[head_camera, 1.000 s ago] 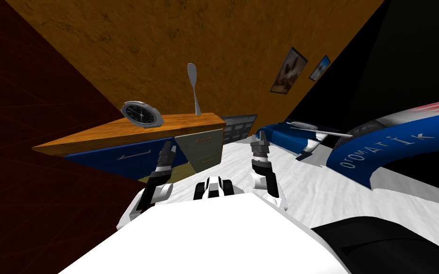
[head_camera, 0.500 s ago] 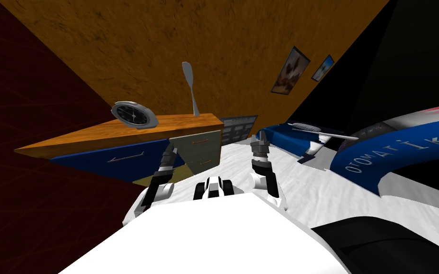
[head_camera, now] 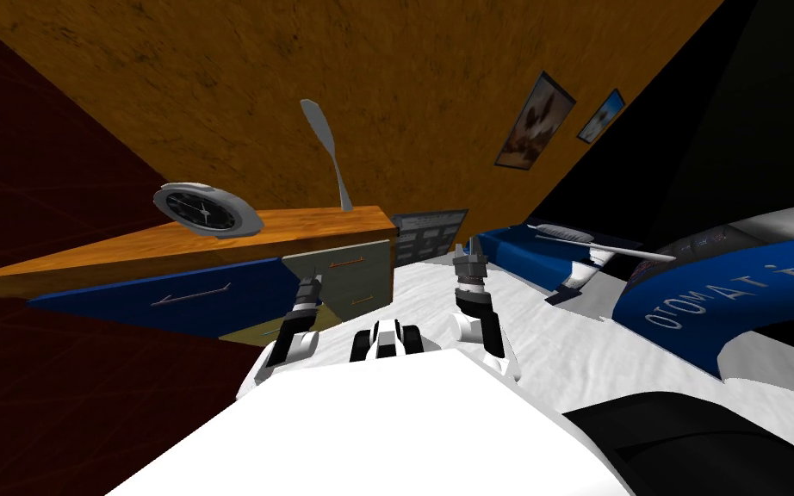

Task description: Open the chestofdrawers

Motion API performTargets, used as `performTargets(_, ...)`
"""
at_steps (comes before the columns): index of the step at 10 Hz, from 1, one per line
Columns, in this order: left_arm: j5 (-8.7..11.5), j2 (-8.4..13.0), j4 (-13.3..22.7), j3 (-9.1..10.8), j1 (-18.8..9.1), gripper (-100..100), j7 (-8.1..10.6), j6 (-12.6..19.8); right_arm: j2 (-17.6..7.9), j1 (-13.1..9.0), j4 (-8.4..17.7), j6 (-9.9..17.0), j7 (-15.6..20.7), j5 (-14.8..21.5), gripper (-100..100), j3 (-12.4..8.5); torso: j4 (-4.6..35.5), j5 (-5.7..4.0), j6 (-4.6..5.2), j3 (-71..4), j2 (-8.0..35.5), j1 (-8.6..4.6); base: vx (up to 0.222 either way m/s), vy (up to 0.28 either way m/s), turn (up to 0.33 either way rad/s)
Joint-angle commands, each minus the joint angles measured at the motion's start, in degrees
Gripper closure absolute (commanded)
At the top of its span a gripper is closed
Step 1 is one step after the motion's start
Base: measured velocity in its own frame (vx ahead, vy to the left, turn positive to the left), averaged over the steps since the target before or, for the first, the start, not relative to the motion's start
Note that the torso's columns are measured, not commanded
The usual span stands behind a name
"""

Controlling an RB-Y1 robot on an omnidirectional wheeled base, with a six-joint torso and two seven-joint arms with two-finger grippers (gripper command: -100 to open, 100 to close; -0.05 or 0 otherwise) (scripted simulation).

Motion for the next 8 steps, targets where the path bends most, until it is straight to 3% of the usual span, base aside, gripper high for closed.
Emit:
performTargets(1, 0.2, -3.5, 2.4, 0.64, -0.4, -100, -0.18, 0.7, 0.0, 0.0, 0.0, 0.0, 0.0, 0.0, 0, 0.0, 0.0, 0.0, 0.01, 0.1, 0.1, 0.04, 0.059, -0.117, 0.023)
performTargets(5, 0.3, -9.7, 3.7, 0.96, -0.8, -100, -0.32, 1.1, 0.0, 0.0, 0.0, 0.0, 0.0, 0.0, 0, 0.0, 0.0, 0.02, 0.0, 0.0, 0.0, 0.09, 0.032, -0.047, 0.013)
performTargets(8, 0.3, -9.1, 0.9, 1.04, -0.2, -100, -0.37, 3.2, 0.0, 0.0, 0.0, 0.0, 0.0, 0.0, 0, 0.0, 0.0, 0.01, 0.0, -0.1, -0.1, 0.08, 0.051, 0.008, -0.015)
